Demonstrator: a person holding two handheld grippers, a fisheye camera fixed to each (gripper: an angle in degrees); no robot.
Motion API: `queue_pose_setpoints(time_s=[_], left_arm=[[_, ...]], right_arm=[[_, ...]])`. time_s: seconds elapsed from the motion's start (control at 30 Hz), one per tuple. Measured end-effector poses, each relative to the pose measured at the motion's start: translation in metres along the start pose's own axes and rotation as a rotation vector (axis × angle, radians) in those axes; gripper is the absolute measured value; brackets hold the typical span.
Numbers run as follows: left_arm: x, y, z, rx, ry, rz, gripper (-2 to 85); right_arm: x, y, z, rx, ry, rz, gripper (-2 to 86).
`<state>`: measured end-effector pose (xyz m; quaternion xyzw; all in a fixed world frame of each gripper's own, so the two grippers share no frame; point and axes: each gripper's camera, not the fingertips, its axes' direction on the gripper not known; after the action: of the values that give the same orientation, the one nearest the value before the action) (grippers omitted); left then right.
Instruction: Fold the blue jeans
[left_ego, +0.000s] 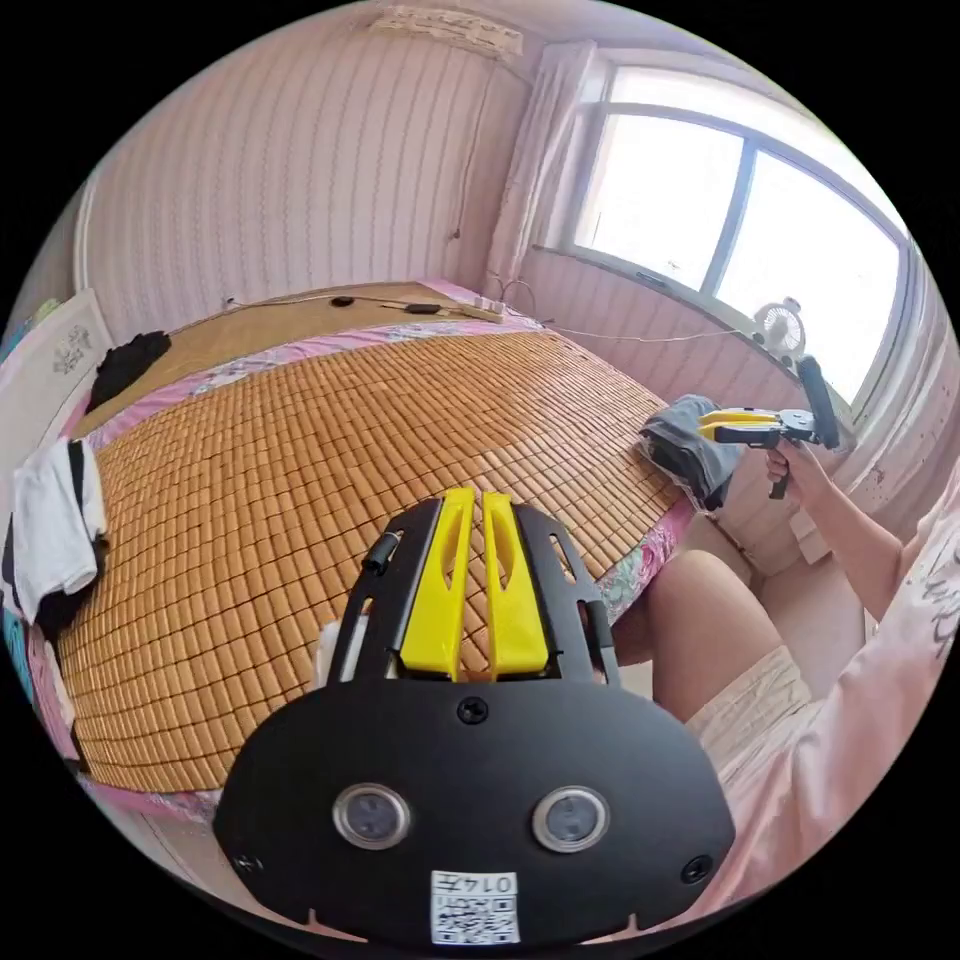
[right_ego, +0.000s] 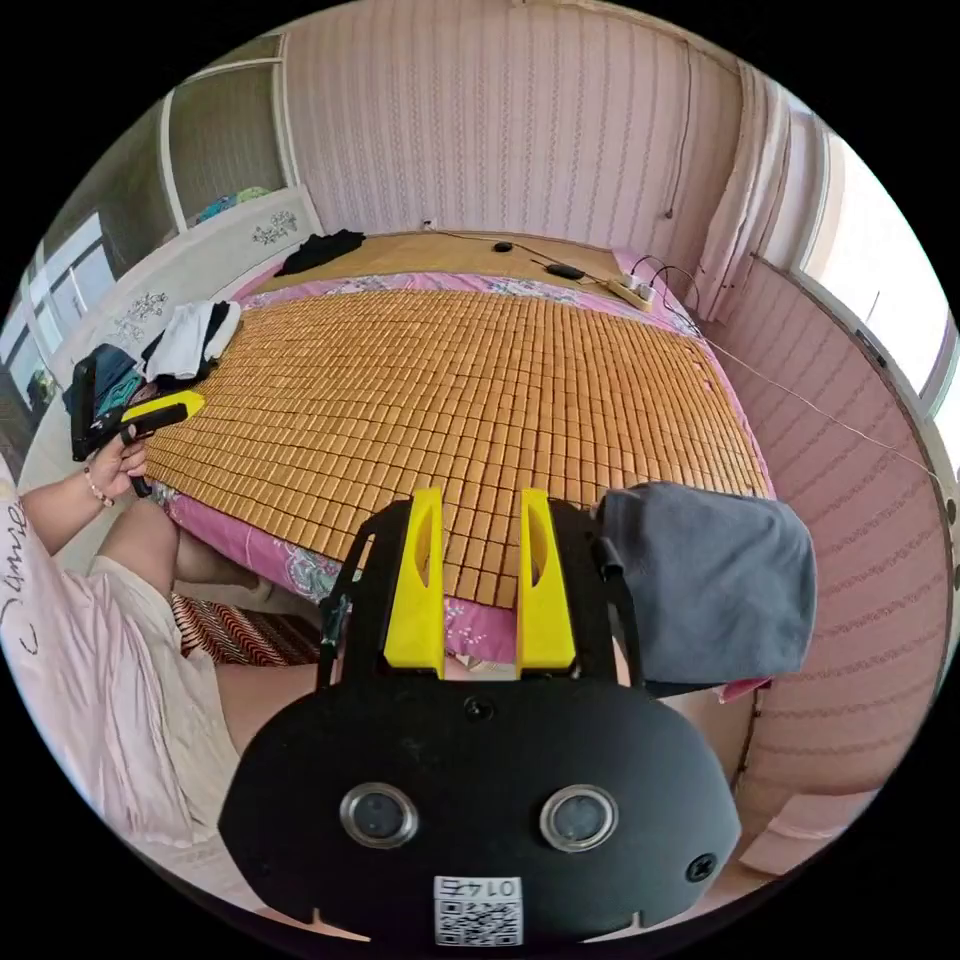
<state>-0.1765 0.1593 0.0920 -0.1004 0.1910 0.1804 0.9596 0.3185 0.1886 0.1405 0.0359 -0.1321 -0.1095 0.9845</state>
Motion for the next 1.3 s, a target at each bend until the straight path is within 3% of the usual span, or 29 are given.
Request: queue_pose_setpoints(time_s=[0.33,0.53,0.73,0.9,1.03,1.2,1.3], left_arm=[[-0.155,0.205,-0.238,0.222,-0.564,-0.484,3.5],[-0.225,0.279,-0.316,0.283,-0.76,-0.65,3.9],[-0.281,0.294,-0.332,0.33,-0.812,-0.689,6.2],[-0.322,0.303,-0.336,0.346,-0.851,-0.761,8.7],[-0.351,0.306,-0.33,0.254,-0.804,-0.806,9.7],[-0.372,0.308,-0.345,0.202,-0.72,-0.853,7.0],[-0.361,0.3,-0.363,0.241,-0.759,-0.781,4.8]], right_arm=[[-0.435,-0.153,0.068,0.057,-0.478,-0.796,11.7],[-0.679,-0.194,0.07,0.135,-0.479,-1.219,11.8],[-0.872,-0.206,0.099,0.155,-0.449,-1.384,12.9],[-0.98,-0.194,0.141,0.113,-0.391,-1.436,13.6],[-1.026,-0.189,0.19,0.042,-0.31,-1.44,13.4],[-1.017,-0.213,0.184,0.03,-0.318,-1.366,4.6],[-0.982,-0.261,0.156,0.023,-0.445,-1.233,3.1]])
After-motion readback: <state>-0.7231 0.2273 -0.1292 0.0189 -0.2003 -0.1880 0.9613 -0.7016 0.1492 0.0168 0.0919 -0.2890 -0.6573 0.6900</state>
